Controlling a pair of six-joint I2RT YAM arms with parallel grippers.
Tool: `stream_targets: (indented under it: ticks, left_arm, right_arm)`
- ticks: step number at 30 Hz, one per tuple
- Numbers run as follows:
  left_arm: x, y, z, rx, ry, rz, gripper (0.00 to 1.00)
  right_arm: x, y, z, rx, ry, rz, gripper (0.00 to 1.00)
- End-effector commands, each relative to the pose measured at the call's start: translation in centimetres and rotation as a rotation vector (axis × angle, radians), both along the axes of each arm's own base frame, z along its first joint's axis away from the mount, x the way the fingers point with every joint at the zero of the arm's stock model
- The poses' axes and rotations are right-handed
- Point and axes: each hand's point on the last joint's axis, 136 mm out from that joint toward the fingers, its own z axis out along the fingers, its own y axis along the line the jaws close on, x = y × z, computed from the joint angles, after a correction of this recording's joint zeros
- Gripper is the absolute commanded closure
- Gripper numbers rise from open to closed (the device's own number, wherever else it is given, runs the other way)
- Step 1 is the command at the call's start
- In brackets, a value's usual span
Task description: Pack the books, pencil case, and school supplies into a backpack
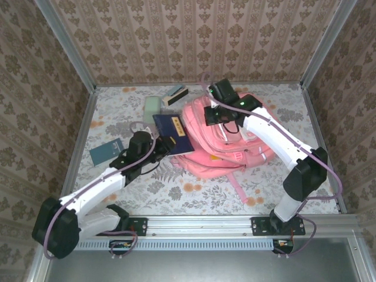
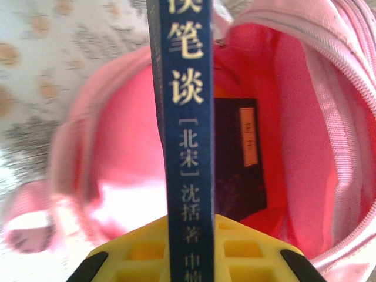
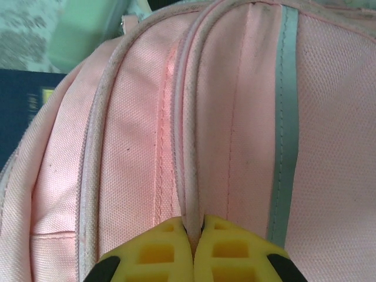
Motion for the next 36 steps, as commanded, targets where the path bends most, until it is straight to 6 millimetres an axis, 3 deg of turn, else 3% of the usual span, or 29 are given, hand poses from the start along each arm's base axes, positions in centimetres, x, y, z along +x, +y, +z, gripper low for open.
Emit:
stream_targets:
  ticks: [1, 6, 10, 20, 21, 22, 24, 26, 27, 33, 36]
  left_arm:
    - [1.9, -3.7, 3.6, -0.114, -0.101, -0.027, 1.0]
    - [3.2, -10.2, 3.5, -0.167, -0.104, -0.136, 1.0]
    - [4.1, -14.0, 2.7, -0.147, -0.104, -0.183, 1.0]
    - [5.4, -20.9, -4.6, -0.154, 0.087, -0.223, 1.0]
    - [5.3, -21.4, -5.2, -0.139, 0.109, -0.231, 0.88]
    - [5.1, -21.6, -5.8, -0.11, 0.135, -0.237, 0.8]
    - [4.8, -21.0, -6.9, -0.028, 0.164, -0.222, 0.74]
    - [4.5, -19.6, -7.8, 0.06, 0.189, -0.19, 0.51]
    - [4.5, -18.8, -8.2, 0.111, 0.201, -0.174, 0.46]
    - [4.2, -17.2, -8.4, 0.209, 0.191, -0.164, 0.43]
    - [4.4, -17.7, -8.4, 0.204, 0.185, -0.179, 0.51]
  right_arm:
    - [0.4, 1.2, 6.6, 0.252, -0.098, 0.016, 1.0]
    - [0.6, 0.3, 7.0, 0.304, -0.096, -0.005, 1.0]
    - [0.5, 0.0, 6.9, 0.333, -0.092, -0.014, 1.0]
    - [0.5, -0.5, 6.6, 0.348, -0.082, -0.017, 1.0]
    - [0.6, -0.6, 6.6, 0.349, -0.082, -0.018, 1.0]
    - [0.6, -0.7, 6.5, 0.351, -0.08, -0.019, 1.0]
    - [0.6, -0.9, 6.6, 0.353, -0.079, -0.022, 1.0]
    - [0.6, -1.0, 6.6, 0.351, -0.081, -0.021, 1.0]
    - [0.5, -1.1, 6.4, 0.35, -0.077, -0.022, 1.0]
    - [0.6, -1.4, 6.1, 0.352, -0.074, -0.027, 1.0]
    - [0.6, -1.3, 5.9, 0.356, -0.065, -0.027, 1.0]
